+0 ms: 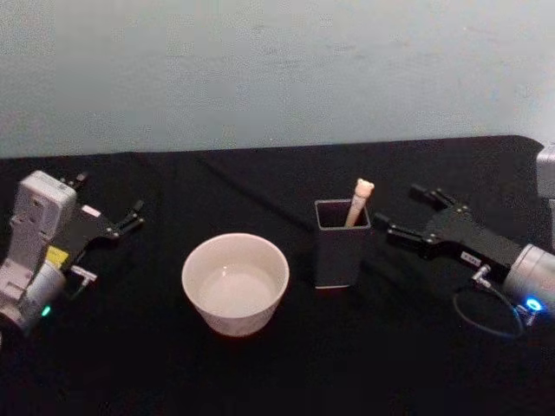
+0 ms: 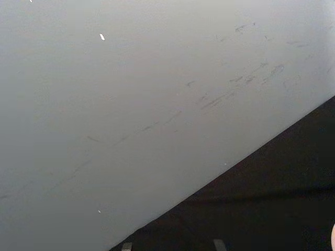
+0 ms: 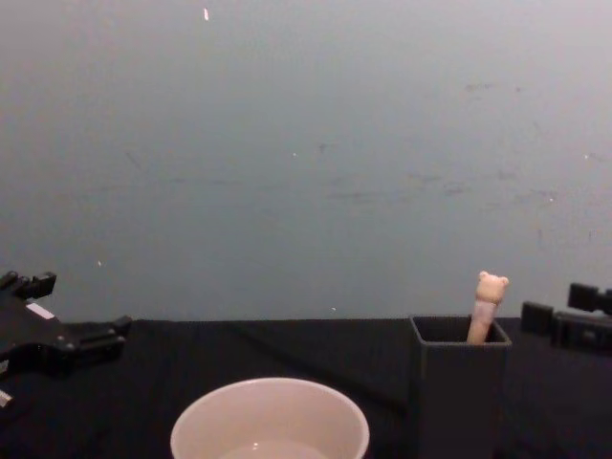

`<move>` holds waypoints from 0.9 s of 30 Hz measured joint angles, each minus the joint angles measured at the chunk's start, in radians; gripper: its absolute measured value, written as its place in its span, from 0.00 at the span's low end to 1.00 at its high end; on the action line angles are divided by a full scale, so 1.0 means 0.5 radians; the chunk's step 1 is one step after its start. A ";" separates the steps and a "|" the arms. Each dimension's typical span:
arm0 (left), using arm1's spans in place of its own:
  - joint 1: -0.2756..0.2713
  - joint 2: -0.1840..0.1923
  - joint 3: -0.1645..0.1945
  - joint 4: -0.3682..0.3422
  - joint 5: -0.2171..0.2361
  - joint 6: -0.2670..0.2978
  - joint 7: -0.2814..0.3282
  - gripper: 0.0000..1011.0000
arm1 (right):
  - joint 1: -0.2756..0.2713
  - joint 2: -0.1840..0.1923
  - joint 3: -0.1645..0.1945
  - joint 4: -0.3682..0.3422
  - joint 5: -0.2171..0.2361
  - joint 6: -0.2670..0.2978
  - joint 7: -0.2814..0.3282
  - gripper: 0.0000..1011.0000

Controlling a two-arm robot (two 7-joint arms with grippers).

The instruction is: Pick up the stirring spoon with one hand, stir inside the cup, then place it back in its original position.

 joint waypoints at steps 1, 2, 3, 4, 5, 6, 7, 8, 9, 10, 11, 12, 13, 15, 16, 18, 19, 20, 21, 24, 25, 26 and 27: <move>0.000 0.000 0.000 0.000 0.000 0.000 0.000 0.99 | 0.008 -0.005 -0.004 0.011 0.005 0.001 0.024 0.99; 0.000 0.000 0.000 0.000 0.000 0.000 0.000 0.99 | 0.025 -0.016 -0.012 0.034 0.012 0.001 0.067 0.99; 0.000 0.000 0.000 0.000 0.000 0.000 0.000 0.99 | 0.033 -0.020 -0.015 0.045 0.014 0.001 0.083 0.99; 0.000 0.000 0.000 0.000 0.000 0.000 0.000 0.99 | 0.046 -0.028 -0.021 0.063 0.016 0.001 0.101 0.99; 0.000 0.000 0.000 0.000 0.000 0.000 0.000 0.99 | 0.058 -0.036 -0.027 0.079 0.016 0.000 0.116 0.99; 0.000 0.000 0.000 0.000 0.000 0.000 0.000 0.99 | 0.079 -0.050 -0.036 0.105 0.016 -0.004 0.138 0.99; 0.000 0.000 0.000 0.000 0.000 0.000 0.000 0.99 | 0.090 -0.057 -0.041 0.120 0.016 -0.007 0.150 0.99; 0.000 0.000 0.000 0.000 0.000 0.000 0.000 0.99 | 0.103 -0.065 -0.045 0.137 0.015 -0.010 0.161 0.99; 0.000 0.000 0.000 0.000 0.000 0.000 0.000 0.99 | 0.127 -0.081 -0.055 0.168 0.013 -0.020 0.180 0.99; 0.000 0.000 0.000 0.000 0.000 0.000 0.000 0.99 | 0.139 -0.090 -0.060 0.184 0.013 -0.027 0.192 0.99; 0.000 0.000 0.000 0.000 0.000 0.000 0.000 0.99 | 0.153 -0.099 -0.065 0.200 0.012 -0.034 0.203 0.99; 0.000 0.000 0.000 0.000 0.000 0.000 0.000 0.99 | 0.176 -0.114 -0.075 0.230 0.010 -0.046 0.224 0.99; 0.000 0.000 0.000 0.000 0.000 0.000 0.000 0.99 | 0.188 -0.122 -0.079 0.244 0.009 -0.054 0.236 0.99; 0.000 0.000 0.000 0.000 0.000 0.000 0.000 0.99 | 0.224 -0.145 -0.093 0.287 0.004 -0.075 0.264 0.99; 0.000 0.000 0.000 0.000 0.000 0.000 0.000 0.99 | 0.235 -0.153 -0.098 0.302 0.002 -0.082 0.272 0.99; 0.000 0.000 0.000 0.000 0.000 0.000 0.000 0.99 | 0.257 -0.168 -0.106 0.329 -0.003 -0.092 0.290 0.99; 0.000 0.000 0.000 0.000 0.000 0.000 0.000 0.99 | 0.277 -0.179 -0.114 0.352 -0.007 -0.100 0.304 0.99; 0.000 0.000 0.000 0.000 0.000 0.000 0.000 0.99 | 0.286 -0.184 -0.118 0.364 -0.010 -0.103 0.311 0.99; 0.000 0.000 0.000 0.000 0.000 0.000 0.000 0.99 | 0.295 -0.189 -0.122 0.375 -0.013 -0.106 0.316 0.99; 0.000 0.000 0.000 0.000 0.000 0.000 0.000 0.99 | 0.325 -0.207 -0.137 0.415 -0.023 -0.115 0.334 0.99; 0.000 0.000 0.000 0.000 0.000 0.000 0.000 0.99 | 0.339 -0.215 -0.144 0.434 -0.026 -0.119 0.345 0.99; 0.000 0.000 0.000 0.000 0.000 0.000 0.000 0.99 | 0.344 -0.219 -0.148 0.443 -0.029 -0.122 0.350 0.99; 0.000 0.000 0.000 0.000 0.000 0.000 0.000 0.99 | 0.350 -0.223 -0.151 0.451 -0.030 -0.123 0.354 0.99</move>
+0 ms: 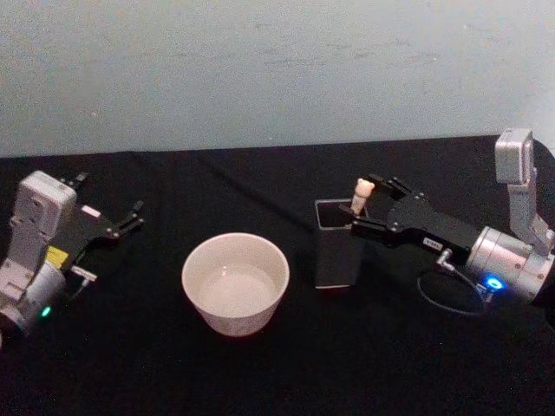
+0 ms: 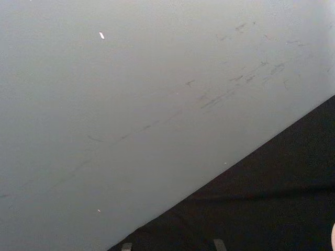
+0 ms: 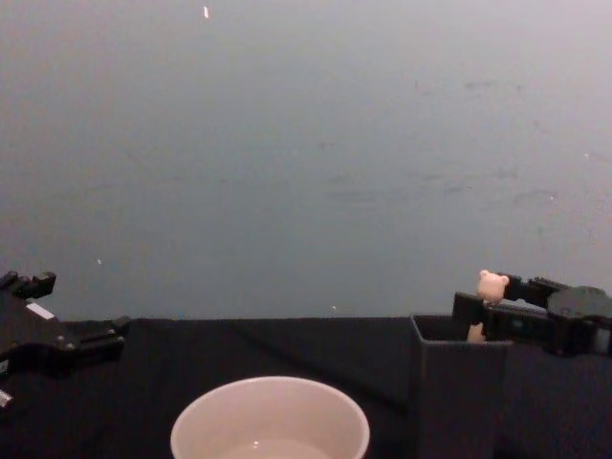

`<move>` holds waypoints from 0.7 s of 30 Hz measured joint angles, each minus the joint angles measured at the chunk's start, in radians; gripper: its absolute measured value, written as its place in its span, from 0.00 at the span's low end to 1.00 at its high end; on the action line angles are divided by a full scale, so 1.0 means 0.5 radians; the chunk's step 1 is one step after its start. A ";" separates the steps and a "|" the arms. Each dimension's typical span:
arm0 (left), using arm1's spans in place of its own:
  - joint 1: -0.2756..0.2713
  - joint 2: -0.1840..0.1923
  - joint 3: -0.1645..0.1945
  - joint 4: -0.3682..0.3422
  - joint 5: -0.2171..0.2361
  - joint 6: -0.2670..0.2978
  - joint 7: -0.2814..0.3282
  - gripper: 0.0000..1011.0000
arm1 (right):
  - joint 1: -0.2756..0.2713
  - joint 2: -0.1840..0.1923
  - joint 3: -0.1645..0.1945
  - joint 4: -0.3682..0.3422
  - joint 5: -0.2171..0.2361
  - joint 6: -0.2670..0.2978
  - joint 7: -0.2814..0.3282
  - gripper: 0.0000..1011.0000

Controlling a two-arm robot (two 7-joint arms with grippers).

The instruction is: Pick up the stirring spoon with one hand, stir inside the cup, then place it back in its original position.

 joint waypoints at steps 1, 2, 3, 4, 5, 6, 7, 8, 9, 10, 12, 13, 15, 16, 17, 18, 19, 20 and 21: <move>0.000 0.000 0.000 0.000 0.000 0.000 0.000 0.99 | 0.010 -0.007 -0.005 0.013 -0.002 -0.004 0.009 0.99; 0.000 0.000 0.000 0.000 0.000 0.000 0.000 0.99 | 0.014 -0.011 -0.008 0.018 -0.002 -0.006 0.013 0.99; 0.000 0.000 0.000 0.000 0.000 0.000 0.000 0.99 | 0.017 -0.014 -0.009 0.022 -0.002 -0.008 0.017 0.99; 0.000 0.000 0.000 0.000 0.000 0.000 0.000 0.99 | 0.025 -0.020 -0.014 0.032 -0.003 -0.011 0.025 0.99; 0.000 0.000 0.000 0.000 0.000 0.000 0.000 0.99 | 0.029 -0.023 -0.016 0.036 -0.003 -0.012 0.029 0.99; 0.000 0.000 0.000 0.000 0.000 0.000 0.000 0.99 | 0.033 -0.026 -0.018 0.041 -0.003 -0.014 0.033 0.99; 0.000 0.000 0.000 0.000 0.000 0.000 0.000 0.99 | 0.036 -0.029 -0.021 0.046 -0.003 -0.016 0.037 0.99; 0.000 0.000 0.000 0.000 0.000 0.000 0.000 0.99 | 0.042 -0.035 -0.026 0.053 -0.003 -0.021 0.044 0.99; 0.000 0.000 0.000 0.000 0.000 0.000 0.000 0.99 | 0.044 -0.038 -0.029 0.056 -0.003 -0.023 0.046 0.99; 0.000 0.000 0.000 0.000 0.000 0.000 0.000 0.99 | 0.047 -0.040 -0.031 0.060 -0.003 -0.024 0.049 0.99; 0.000 0.000 0.000 0.000 0.000 0.000 0.000 0.99 | 0.055 -0.047 -0.037 0.067 -0.005 -0.026 0.054 0.99; 0.000 0.000 0.000 0.000 0.000 0.000 0.000 0.99 | 0.057 -0.049 -0.040 0.069 -0.006 -0.026 0.055 0.99; 0.000 0.000 0.000 0.000 0.000 0.000 0.000 0.99 | 0.062 -0.052 -0.048 0.073 -0.018 -0.027 0.052 0.99; 0.000 0.000 0.000 0.000 0.000 0.000 0.000 0.99 | 0.063 -0.054 -0.050 0.074 -0.022 -0.028 0.050 0.99; 0.000 0.000 0.000 0.000 0.000 0.000 0.000 0.99 | 0.063 -0.054 -0.050 0.074 -0.022 -0.028 0.050 0.99; 0.000 0.000 0.000 0.000 0.000 0.000 0.000 0.99 | 0.063 -0.054 -0.050 0.074 -0.022 -0.028 0.050 0.99; 0.000 0.000 0.000 0.000 0.000 0.000 0.000 0.99 | 0.063 -0.054 -0.050 0.074 -0.022 -0.028 0.050 0.99; 0.000 0.000 0.000 0.000 0.000 0.000 0.000 0.99 | 0.062 -0.054 -0.049 0.074 -0.022 -0.028 0.049 0.99; 0.000 0.000 0.000 0.000 0.000 0.000 0.000 0.99 | 0.062 -0.053 -0.049 0.074 -0.022 -0.028 0.049 0.99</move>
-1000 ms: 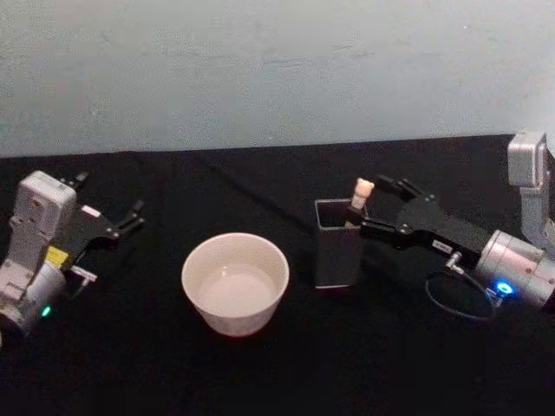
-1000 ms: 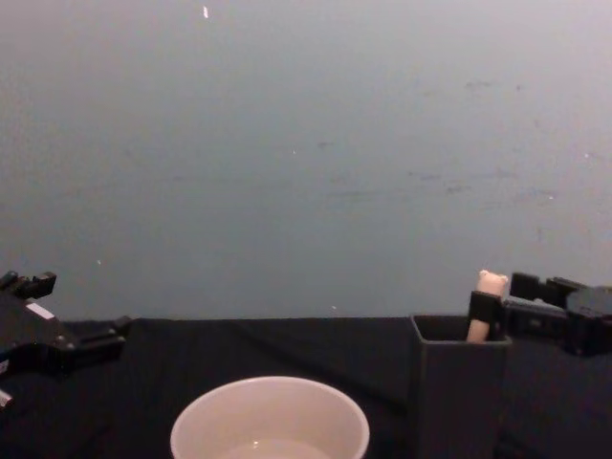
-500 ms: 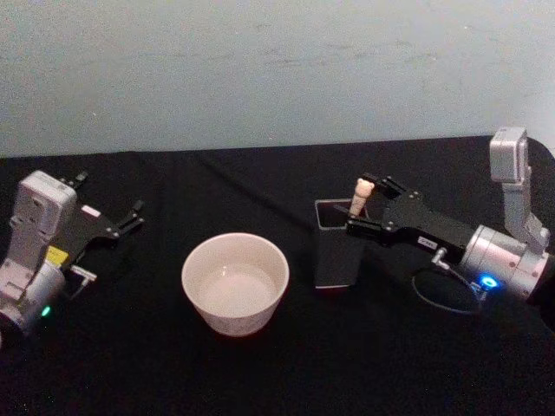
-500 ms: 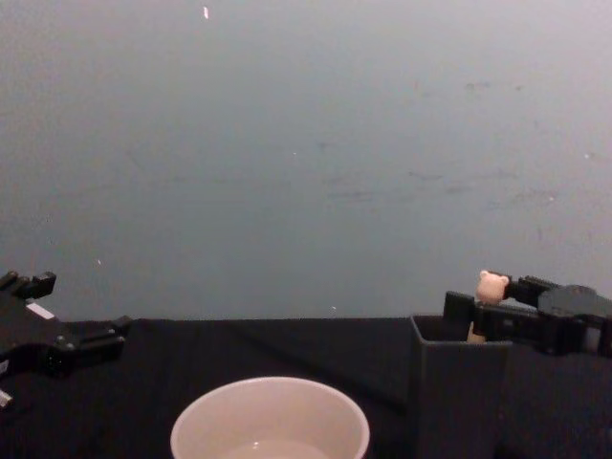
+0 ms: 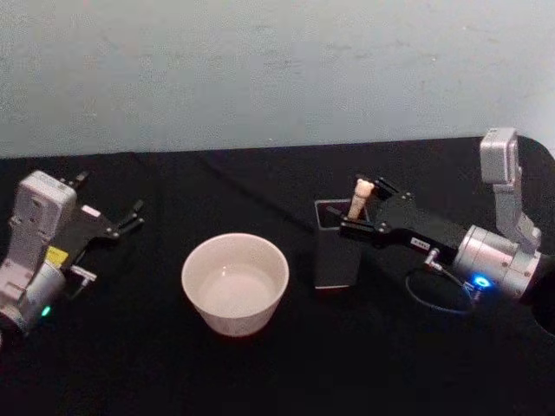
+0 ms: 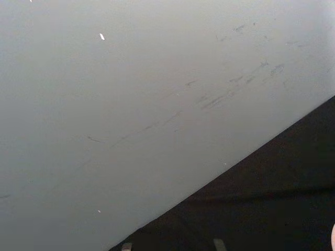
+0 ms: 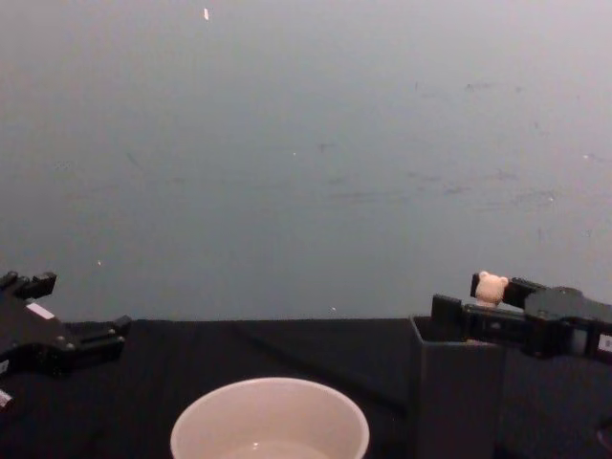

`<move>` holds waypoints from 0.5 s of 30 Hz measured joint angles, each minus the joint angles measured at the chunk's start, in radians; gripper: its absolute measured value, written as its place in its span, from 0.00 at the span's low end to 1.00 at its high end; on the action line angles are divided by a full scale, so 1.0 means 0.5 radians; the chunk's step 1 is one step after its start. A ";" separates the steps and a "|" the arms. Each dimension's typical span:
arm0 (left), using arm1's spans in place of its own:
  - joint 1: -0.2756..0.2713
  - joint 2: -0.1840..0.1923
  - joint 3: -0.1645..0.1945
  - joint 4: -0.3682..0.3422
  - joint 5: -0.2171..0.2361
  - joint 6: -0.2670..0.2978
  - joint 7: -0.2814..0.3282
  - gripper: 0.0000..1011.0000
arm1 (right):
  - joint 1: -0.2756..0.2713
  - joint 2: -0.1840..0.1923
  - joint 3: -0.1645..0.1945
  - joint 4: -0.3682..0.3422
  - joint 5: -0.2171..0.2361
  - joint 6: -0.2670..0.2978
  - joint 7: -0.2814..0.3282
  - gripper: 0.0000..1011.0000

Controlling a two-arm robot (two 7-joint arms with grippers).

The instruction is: Pick up the stirring spoon with one hand, stir inside the cup, then place it back in its original position.

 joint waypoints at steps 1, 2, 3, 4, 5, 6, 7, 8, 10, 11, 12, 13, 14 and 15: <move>0.000 0.000 0.000 0.000 0.000 0.000 0.000 0.99 | 0.000 0.000 0.000 0.000 0.000 0.000 0.000 0.99; 0.000 0.000 0.000 0.000 0.000 0.000 0.000 0.99 | -0.001 0.000 0.001 0.000 0.000 0.000 0.000 0.99; 0.000 0.000 0.000 0.000 0.000 0.000 0.000 0.99 | -0.001 0.000 0.001 -0.001 0.001 0.000 -0.001 0.99; 0.000 0.000 0.000 0.000 0.000 0.000 0.000 0.99 | -0.001 0.000 0.001 -0.001 0.001 0.000 -0.001 0.99; 0.000 0.000 0.000 0.000 0.000 0.000 0.000 0.99 | -0.001 0.001 0.002 -0.001 0.002 0.000 -0.001 0.99; 0.000 0.000 0.000 0.000 0.000 0.000 0.000 0.99 | -0.001 0.001 0.002 -0.001 0.002 0.000 -0.001 0.99; 0.000 0.000 0.000 0.000 0.000 0.000 0.000 0.99 | -0.001 0.001 0.002 -0.001 0.003 0.000 -0.001 0.99; 0.000 0.000 0.000 0.000 0.000 0.000 0.000 0.99 | -0.002 0.001 0.003 -0.002 0.003 0.000 -0.001 0.99; 0.000 0.000 0.000 0.000 0.000 0.000 0.000 0.99 | -0.002 0.001 0.003 -0.002 0.004 0.000 -0.001 0.96; 0.000 0.000 0.000 0.000 0.000 0.000 0.000 0.99 | -0.002 0.002 0.004 -0.002 0.004 0.000 -0.001 0.93; 0.000 0.000 0.000 0.000 0.000 0.000 0.000 0.99 | -0.002 0.002 0.004 -0.003 0.005 0.000 -0.001 0.90; 0.000 0.000 0.000 0.000 0.000 0.000 0.000 0.99 | -0.003 0.002 0.004 -0.003 0.005 0.000 -0.001 0.89; 0.000 0.000 0.000 0.000 0.000 0.000 0.000 0.99 | -0.003 0.002 0.004 -0.003 0.005 0.000 -0.001 0.87; 0.000 0.000 0.000 0.000 0.000 0.000 0.000 0.99 | -0.003 0.002 0.004 -0.003 0.005 0.000 -0.001 0.84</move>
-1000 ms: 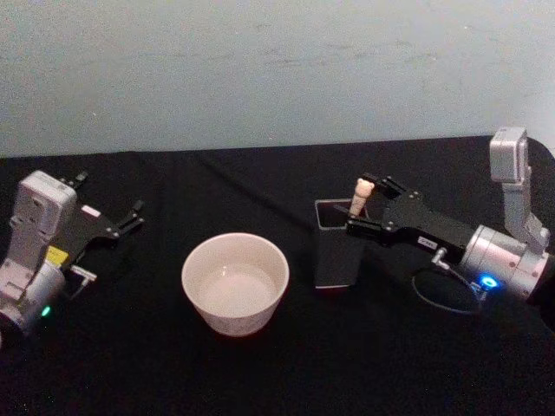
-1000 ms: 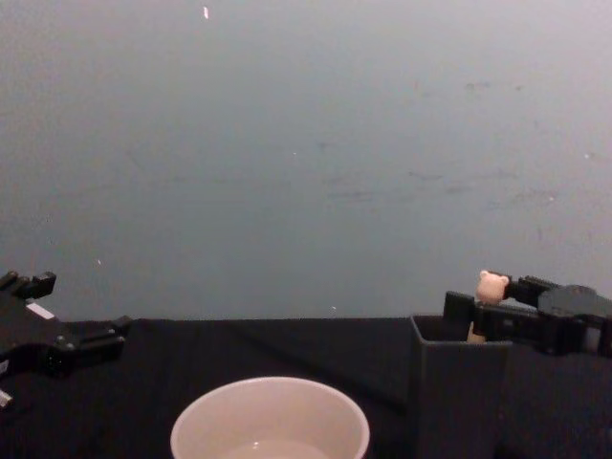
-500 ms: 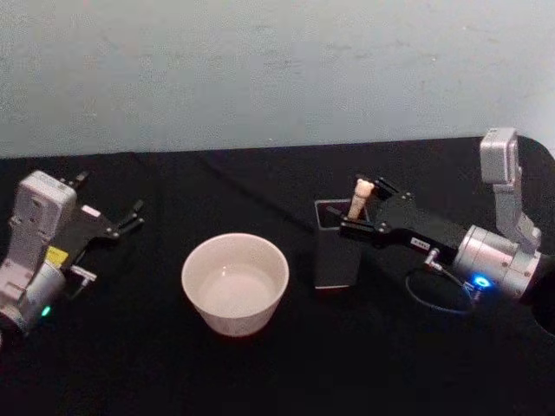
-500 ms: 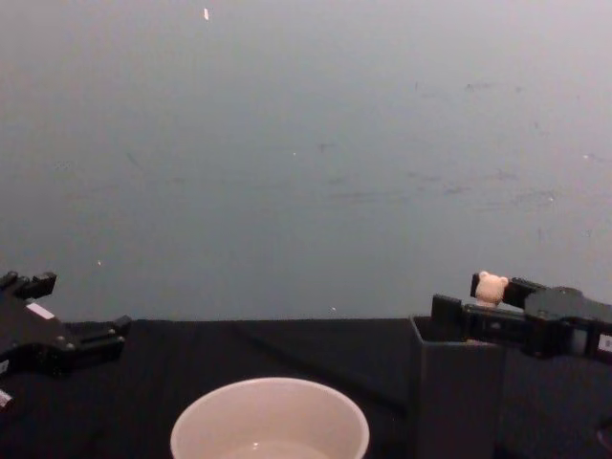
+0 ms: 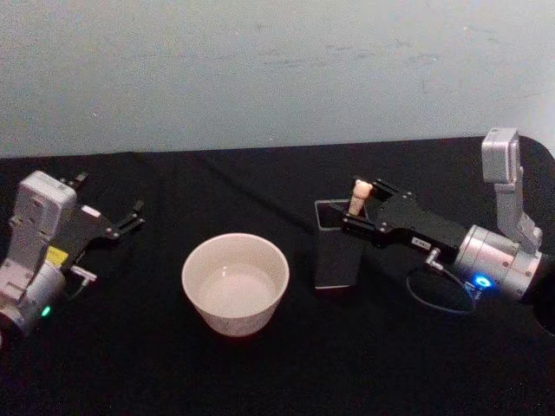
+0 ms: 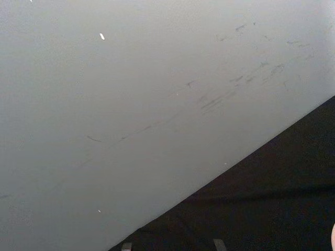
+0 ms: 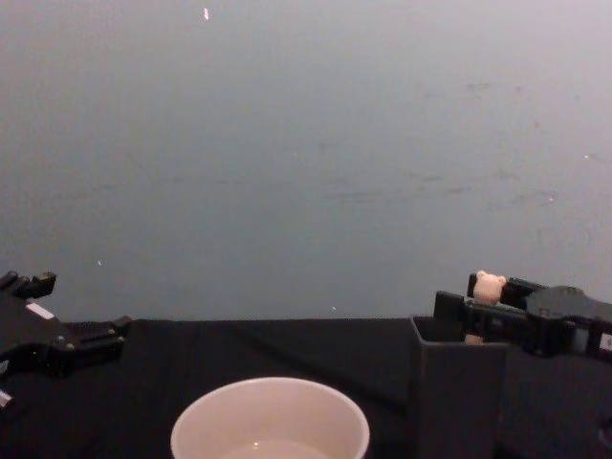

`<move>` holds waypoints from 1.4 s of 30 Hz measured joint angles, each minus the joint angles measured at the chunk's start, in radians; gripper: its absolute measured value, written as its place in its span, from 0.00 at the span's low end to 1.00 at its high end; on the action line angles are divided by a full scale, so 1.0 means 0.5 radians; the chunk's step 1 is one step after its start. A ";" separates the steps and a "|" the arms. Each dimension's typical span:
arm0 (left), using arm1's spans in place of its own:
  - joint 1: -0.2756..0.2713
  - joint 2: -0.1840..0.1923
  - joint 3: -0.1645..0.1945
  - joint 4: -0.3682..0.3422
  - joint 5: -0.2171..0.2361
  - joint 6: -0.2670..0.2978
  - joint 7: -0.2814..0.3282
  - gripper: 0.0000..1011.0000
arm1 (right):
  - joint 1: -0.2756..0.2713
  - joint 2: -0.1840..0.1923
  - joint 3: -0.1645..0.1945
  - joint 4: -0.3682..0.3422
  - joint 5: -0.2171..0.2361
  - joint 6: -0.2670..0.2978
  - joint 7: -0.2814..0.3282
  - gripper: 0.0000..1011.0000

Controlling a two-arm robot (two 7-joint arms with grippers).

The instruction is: Pick up the stirring spoon with one hand, stir inside the cup, then place it back in its original position.

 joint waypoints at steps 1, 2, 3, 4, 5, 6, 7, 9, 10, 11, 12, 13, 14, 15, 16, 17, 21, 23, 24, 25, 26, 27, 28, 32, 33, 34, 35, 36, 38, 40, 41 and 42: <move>0.000 0.000 0.000 0.000 0.000 0.000 0.000 0.99 | 0.000 0.000 0.000 0.000 0.000 0.000 0.000 0.81; 0.000 0.000 0.000 0.000 0.000 0.000 0.000 0.99 | 0.000 0.000 0.001 0.000 0.000 0.000 0.000 0.79; 0.000 0.000 0.000 0.000 0.000 0.000 0.000 0.99 | 0.000 0.000 0.001 0.000 0.000 0.000 0.000 0.78; 0.000 0.000 0.000 0.000 0.000 0.000 0.000 0.99 | -0.001 0.001 0.001 -0.001 0.001 0.000 0.000 0.73; 0.000 0.000 0.000 0.000 0.000 0.000 0.000 0.99 | -0.001 0.001 0.001 -0.001 0.001 0.000 0.000 0.70; 0.000 0.000 0.000 0.000 0.000 0.000 0.000 0.99 | -0.001 0.001 0.002 -0.001 0.001 0.001 0.000 0.68; 0.000 0.000 0.000 0.000 0.000 0.000 0.000 0.99 | -0.001 0.001 0.002 -0.001 0.001 0.001 0.000 0.62; 0.000 0.000 0.000 0.000 0.000 0.000 0.000 0.99 | -0.001 0.001 0.002 -0.001 0.002 0.001 0.000 0.59; 0.000 0.000 0.000 0.000 0.000 0.000 0.000 0.99 | -0.001 0.001 0.002 -0.001 0.002 0.001 0.000 0.54; 0.000 0.000 0.000 0.000 0.000 0.000 0.000 0.99 | -0.001 0.001 0.002 -0.001 0.002 0.001 0.000 0.50; 0.000 0.000 0.000 0.000 0.000 0.000 0.000 0.99 | -0.001 0.001 0.002 -0.001 0.002 0.002 0.000 0.48; 0.000 0.000 0.000 0.000 0.000 0.000 0.000 0.99 | -0.001 0.001 0.002 -0.001 0.003 0.002 0.000 0.44; 0.000 0.000 0.000 0.000 0.000 0.000 0.000 0.99 | -0.001 0.001 0.002 -0.001 0.003 0.001 0.000 0.42; 0.000 0.000 0.000 0.000 0.000 0.000 0.000 0.99 | -0.001 0.001 0.002 -0.001 0.003 0.002 0.000 0.38; 0.000 0.000 0.000 0.000 0.000 0.000 0.000 0.99 | -0.001 0.001 0.002 -0.001 0.003 0.002 0.000 0.34; 0.000 0.000 0.000 0.000 0.000 0.000 0.000 0.99 | -0.001 0.001 0.002 -0.001 0.003 0.002 0.000 0.34; 0.000 0.000 0.000 0.000 0.000 0.000 0.000 0.99 | -0.001 0.001 0.002 -0.001 0.004 0.002 0.000 0.21; 0.000 0.000 0.000 0.000 0.000 0.000 0.000 0.99 | -0.001 0.001 0.002 -0.001 0.004 0.002 0.000 0.21; 0.000 0.000 0.000 0.000 0.000 0.000 0.000 0.99 | -0.001 0.001 0.002 -0.001 0.004 0.002 0.000 0.21; 0.000 0.000 0.000 0.000 0.000 0.000 0.000 0.99 | -0.001 0.001 0.002 -0.001 0.004 0.002 0.000 0.21; 0.000 0.000 0.000 0.000 0.000 0.000 0.000 0.99 | -0.001 0.001 0.002 -0.001 0.004 0.002 0.000 0.21; 0.000 0.000 0.000 0.000 0.000 0.000 0.000 0.99 | -0.001 0.001 0.002 -0.001 0.003 0.002 0.000 0.21; 0.000 0.000 0.000 0.000 0.000 0.000 0.000 0.99 | -0.001 0.001 0.002 -0.001 0.004 0.002 0.000 0.21; 0.000 0.000 0.000 0.000 0.000 0.000 0.000 0.99 | -0.016 0.006 0.002 -0.026 -0.013 -0.016 -0.020 0.21; 0.000 0.000 0.000 0.000 0.000 0.000 0.000 0.99 | -0.025 0.009 0.002 -0.045 -0.023 -0.025 -0.034 0.21; 0.000 0.000 0.000 0.000 0.000 0.000 0.000 0.99 | -0.032 0.011 0.004 -0.059 -0.029 -0.031 -0.042 0.21; 0.000 0.000 0.000 0.000 0.000 0.000 0.000 0.99 | -0.038 0.014 0.006 -0.070 -0.033 -0.035 -0.048 0.21; 0.000 0.000 0.000 0.000 0.000 0.000 0.000 0.99 | -0.050 0.018 0.013 -0.098 -0.038 -0.040 -0.061 0.21; 0.000 0.000 0.000 0.000 0.000 0.000 0.000 0.99 | -0.069 0.026 0.024 -0.143 -0.042 -0.042 -0.081 0.21; 0.000 0.000 0.000 0.000 0.000 0.000 0.000 0.99 | -0.080 0.033 0.034 -0.177 -0.043 -0.042 -0.092 0.21; 0.000 0.000 0.000 0.000 0.000 0.000 0.000 0.99 | -0.086 0.037 0.039 -0.195 -0.043 -0.041 -0.099 0.21; 0.000 0.000 0.000 0.000 0.000 0.000 0.000 0.99 | -0.092 0.041 0.045 -0.212 -0.043 -0.041 -0.104 0.21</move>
